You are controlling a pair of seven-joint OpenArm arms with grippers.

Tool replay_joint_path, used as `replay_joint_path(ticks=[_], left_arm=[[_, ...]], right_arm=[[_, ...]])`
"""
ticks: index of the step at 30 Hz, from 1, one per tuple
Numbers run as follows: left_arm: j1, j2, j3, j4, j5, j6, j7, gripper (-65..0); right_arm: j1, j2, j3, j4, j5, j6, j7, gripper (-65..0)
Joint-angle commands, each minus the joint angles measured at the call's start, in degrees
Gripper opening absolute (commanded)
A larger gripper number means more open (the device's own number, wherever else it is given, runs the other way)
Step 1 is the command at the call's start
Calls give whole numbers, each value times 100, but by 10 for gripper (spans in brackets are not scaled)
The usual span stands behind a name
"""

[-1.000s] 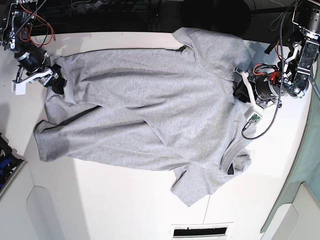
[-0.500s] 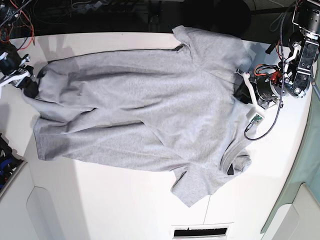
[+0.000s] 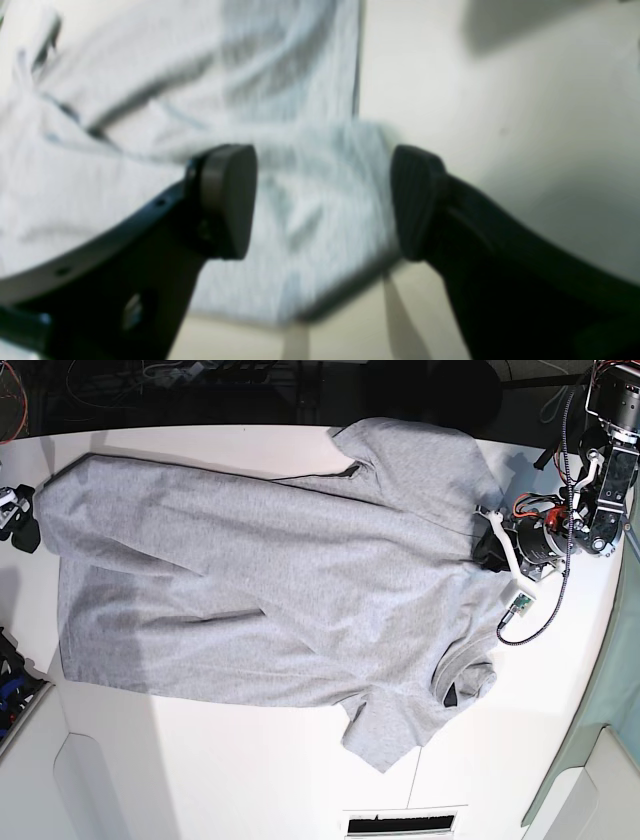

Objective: Layout the t-shirt on the table in an organized manner, then fold the t-shirt properly
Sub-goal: 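Release the shirt and move both grippers to new grasp points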

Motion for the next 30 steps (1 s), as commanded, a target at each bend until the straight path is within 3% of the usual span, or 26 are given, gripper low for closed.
replay_joint_path(ticks=[1,4,6,8,10,11,13,15,20,25,30], left_arm=[[35,-103,-4,-55,321,118,442,-456],[9,-131,-4,-52,308,138,444,-458],[-31,-131,-7,-20,308,138,466,-508],[-26,-127,-4,129,304,138,463,-594],[-15,-127,-7,391,205,212,492,-650],[-9,-129,-7,566,175,407,533,-650],[-7,-129,-7,946,177,704,686,-650],[13,-127,-4,1338,125,734,828,-650],[389,-118,-4,1722,-350,225,994,-650],[610,-24,-4,1329,-168,219,909,-650],[-72,-2,-4,264,293,426,850,-650]], right_arm=[[81,122,70,96,83,-4,236,-236],[426,83,37,90,-13,-2,295,-238],[787,11,-72,50,-273,-24,306,-292],[1163,-31,-328,-57,-625,-249,409,-436],[1539,-33,-706,-308,-1106,-387,621,-630],[1733,-33,-909,-481,-1320,-387,726,-650],[2170,-33,-1344,-909,-1694,-365,951,-650],[2651,-35,-1829,-1458,-2151,-289,1222,-650],[3722,-28,-3123,-3132,-3338,-299,1735,-650],[4074,87,-3821,-3976,-3501,-299,1801,-650],[3882,326,-3845,-3963,-3314,-284,1773,-650]])
